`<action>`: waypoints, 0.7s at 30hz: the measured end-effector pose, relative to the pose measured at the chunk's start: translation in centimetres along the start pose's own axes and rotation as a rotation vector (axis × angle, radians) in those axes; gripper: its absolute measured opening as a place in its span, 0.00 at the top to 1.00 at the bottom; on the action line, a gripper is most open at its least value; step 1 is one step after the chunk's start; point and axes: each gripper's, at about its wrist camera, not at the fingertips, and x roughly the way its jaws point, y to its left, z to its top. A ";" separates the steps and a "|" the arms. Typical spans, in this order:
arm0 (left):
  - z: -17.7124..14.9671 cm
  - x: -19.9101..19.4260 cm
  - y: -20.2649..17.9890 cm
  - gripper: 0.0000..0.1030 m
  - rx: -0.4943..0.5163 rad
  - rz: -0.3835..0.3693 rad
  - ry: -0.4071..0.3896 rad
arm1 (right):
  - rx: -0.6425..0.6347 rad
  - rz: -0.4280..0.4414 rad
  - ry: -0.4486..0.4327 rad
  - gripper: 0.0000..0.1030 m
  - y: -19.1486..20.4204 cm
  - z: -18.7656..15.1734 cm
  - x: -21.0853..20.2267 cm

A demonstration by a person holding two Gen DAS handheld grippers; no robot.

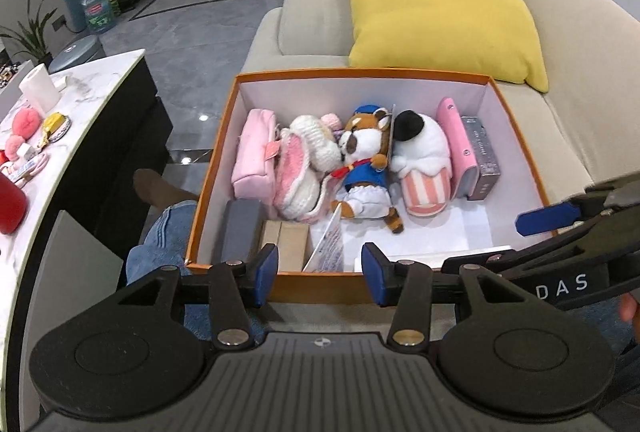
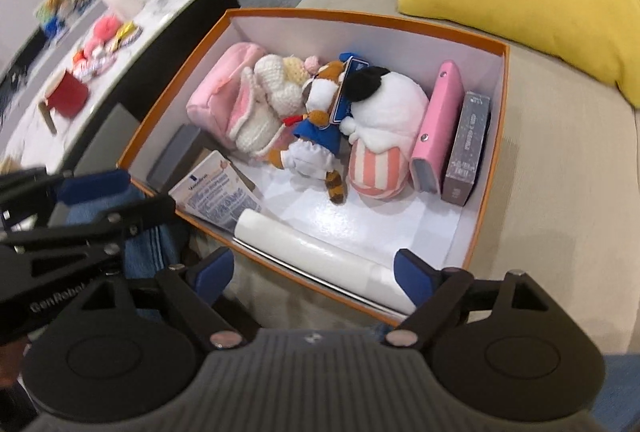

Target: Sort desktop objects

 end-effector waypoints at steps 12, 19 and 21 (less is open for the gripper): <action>-1.2 1.7 0.1 0.48 -0.011 0.004 0.025 | 0.064 -0.076 -0.050 0.13 0.3 -2.2 1.0; -1.9 1.7 0.0 0.47 -0.004 0.011 0.008 | 0.051 -0.113 -0.076 0.13 0.6 -2.7 1.2; -1.9 1.7 0.0 0.47 -0.001 0.009 0.013 | 0.049 -0.118 -0.080 0.13 0.6 -2.8 1.2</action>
